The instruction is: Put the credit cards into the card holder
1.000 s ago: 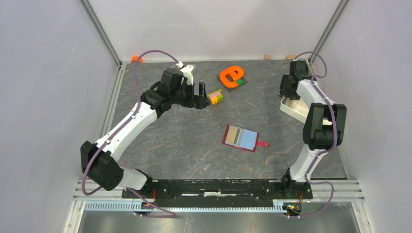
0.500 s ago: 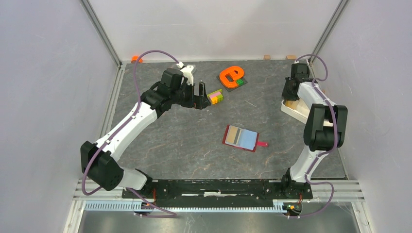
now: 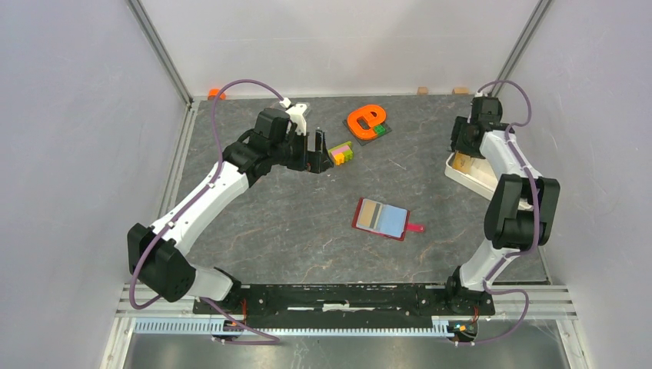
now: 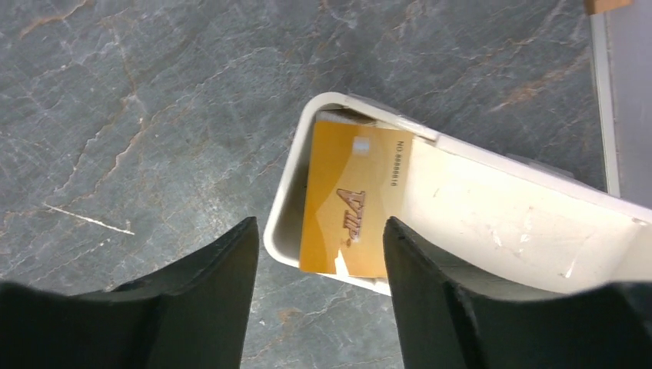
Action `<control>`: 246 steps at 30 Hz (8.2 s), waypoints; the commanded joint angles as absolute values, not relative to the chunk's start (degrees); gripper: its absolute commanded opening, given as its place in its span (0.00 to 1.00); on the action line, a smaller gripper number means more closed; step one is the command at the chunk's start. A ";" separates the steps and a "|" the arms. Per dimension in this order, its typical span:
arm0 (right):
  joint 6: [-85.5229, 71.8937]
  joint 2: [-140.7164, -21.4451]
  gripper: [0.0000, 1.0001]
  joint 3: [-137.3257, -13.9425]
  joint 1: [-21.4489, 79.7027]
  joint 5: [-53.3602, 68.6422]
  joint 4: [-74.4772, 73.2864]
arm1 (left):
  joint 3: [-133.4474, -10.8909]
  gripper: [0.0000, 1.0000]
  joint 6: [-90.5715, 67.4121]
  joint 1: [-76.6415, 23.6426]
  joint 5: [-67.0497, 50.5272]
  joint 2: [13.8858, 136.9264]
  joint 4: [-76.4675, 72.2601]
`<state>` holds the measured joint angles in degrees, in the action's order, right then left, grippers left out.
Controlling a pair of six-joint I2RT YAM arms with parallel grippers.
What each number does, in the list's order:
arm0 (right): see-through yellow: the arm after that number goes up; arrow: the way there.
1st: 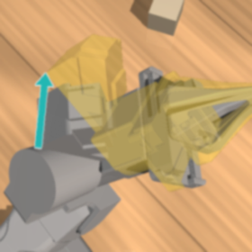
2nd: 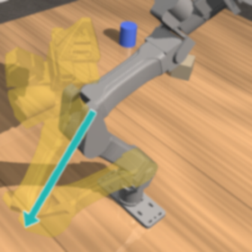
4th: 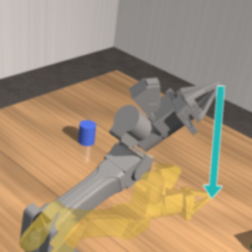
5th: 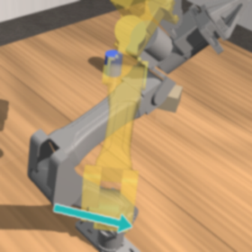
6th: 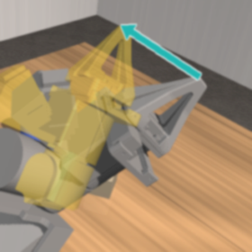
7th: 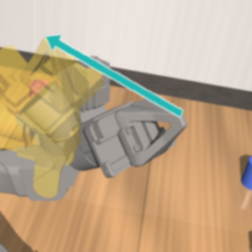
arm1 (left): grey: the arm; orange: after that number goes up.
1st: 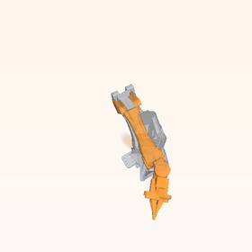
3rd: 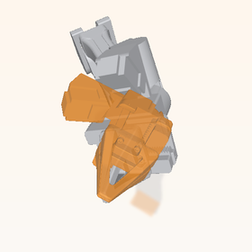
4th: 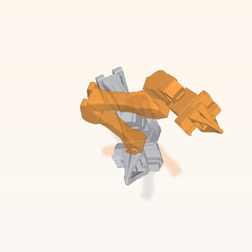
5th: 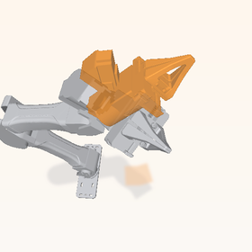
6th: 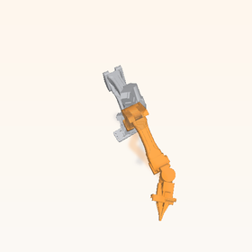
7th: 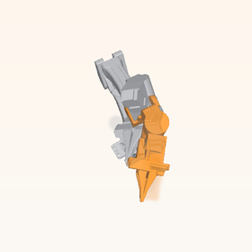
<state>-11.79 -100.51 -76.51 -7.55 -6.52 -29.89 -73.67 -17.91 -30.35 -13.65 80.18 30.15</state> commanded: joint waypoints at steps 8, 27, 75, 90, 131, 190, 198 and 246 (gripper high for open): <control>-7.00 -100.90 0.98 -73.58 -12.89 5.72 -26.67 | -74.22 1.00 -16.87 -30.10 -14.85 79.69 29.09; -9.00 -100.95 0.69 -70.66 -12.99 6.77 -24.17 | -74.19 1.00 -16.87 -30.11 -15.12 80.13 29.09; -7.26 -97.91 0.68 -68.80 -12.97 -0.18 -21.93 | -74.27 1.00 -17.30 -30.09 -16.52 80.59 29.09; -12.54 -90.82 0.90 -60.33 -22.46 14.21 -13.51 | -74.17 1.00 -17.14 -30.07 -16.26 80.67 29.09; -22.23 -97.59 0.59 -52.13 -30.23 24.64 7.20 | -74.16 1.00 -16.79 -30.13 -16.22 81.37 29.09; -24.33 -93.72 0.46 -46.87 -30.14 24.35 14.07 | -77.08 0.97 -28.64 -32.79 -28.96 92.36 12.38; -23.15 -93.60 0.61 -46.60 -30.15 23.88 12.73 | -96.84 0.95 -36.63 -39.25 -32.15 114.99 5.48; -9.04 -98.70 0.59 -46.63 -8.41 41.57 0.64 | -106.04 0.84 -38.69 -41.31 -31.91 135.40 1.80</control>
<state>-12.84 -98.24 -46.39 -10.17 41.06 7.35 -104.33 -40.58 -41.28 -31.59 133.75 2.52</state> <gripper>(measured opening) 0.593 0.876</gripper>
